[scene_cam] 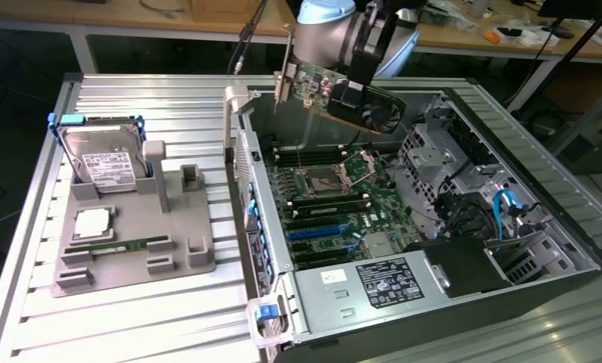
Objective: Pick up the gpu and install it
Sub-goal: 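Pick up the gpu and move the gpu toward the slot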
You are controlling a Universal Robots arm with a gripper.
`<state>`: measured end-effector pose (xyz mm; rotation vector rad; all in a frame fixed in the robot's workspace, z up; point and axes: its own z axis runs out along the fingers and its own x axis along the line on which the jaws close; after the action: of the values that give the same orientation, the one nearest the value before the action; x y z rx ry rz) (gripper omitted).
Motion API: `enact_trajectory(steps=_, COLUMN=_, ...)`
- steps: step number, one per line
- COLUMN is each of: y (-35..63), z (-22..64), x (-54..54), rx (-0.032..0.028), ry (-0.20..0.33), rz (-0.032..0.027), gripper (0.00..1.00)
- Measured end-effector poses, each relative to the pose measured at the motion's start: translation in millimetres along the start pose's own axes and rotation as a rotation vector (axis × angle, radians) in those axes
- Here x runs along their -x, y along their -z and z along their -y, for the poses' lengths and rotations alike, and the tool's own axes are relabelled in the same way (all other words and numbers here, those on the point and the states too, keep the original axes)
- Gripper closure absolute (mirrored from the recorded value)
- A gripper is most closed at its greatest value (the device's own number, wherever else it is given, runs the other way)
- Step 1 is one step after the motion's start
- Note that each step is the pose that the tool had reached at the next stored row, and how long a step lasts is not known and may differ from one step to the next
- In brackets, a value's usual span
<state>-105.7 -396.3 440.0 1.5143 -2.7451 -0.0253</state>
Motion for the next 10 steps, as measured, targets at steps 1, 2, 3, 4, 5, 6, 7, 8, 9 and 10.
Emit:
enact_trajectory(steps=1, y=0.1, z=5.1, x=3.2, rx=0.0000, ry=0.000, rz=0.0000, gripper=0.72)
enact_trajectory(steps=2, y=0.1, z=8.5, x=5.3, rx=-0.0001, ry=0.000, rz=0.0000, gripper=0.72)
enact_trajectory(steps=3, y=0.1, z=11.9, x=7.4, rx=0.0000, ry=0.000, rz=0.0000, gripper=0.72)
enact_trajectory(steps=4, y=0.2, z=16.5, x=10.3, rx=0.0000, ry=0.000, rz=0.0001, gripper=0.72)
enact_trajectory(steps=5, y=0.1, z=19.2, x=12.0, rx=0.0001, ry=0.000, rz=0.0000, gripper=0.72)
enact_trajectory(steps=6, y=0.1, z=22.8, x=14.3, rx=-0.0001, ry=0.000, rz=0.0003, gripper=0.72)
enact_trajectory(steps=7, y=0.2, z=24.2, x=15.2, rx=-0.0003, ry=0.003, rz=-0.0004, gripper=0.72)
enact_trajectory(steps=8, y=0.2, z=24.4, x=15.3, rx=-0.0004, ry=0.011, rz=-0.0008, gripper=0.72)
enact_trajectory(steps=9, y=0.2, z=24.4, x=15.2, rx=-0.0003, ry=0.031, rz=-0.0013, gripper=0.72)
enact_trajectory(steps=10, y=0.2, z=24.5, x=15.3, rx=-0.0001, ry=0.050, rz=-0.0017, gripper=0.72)
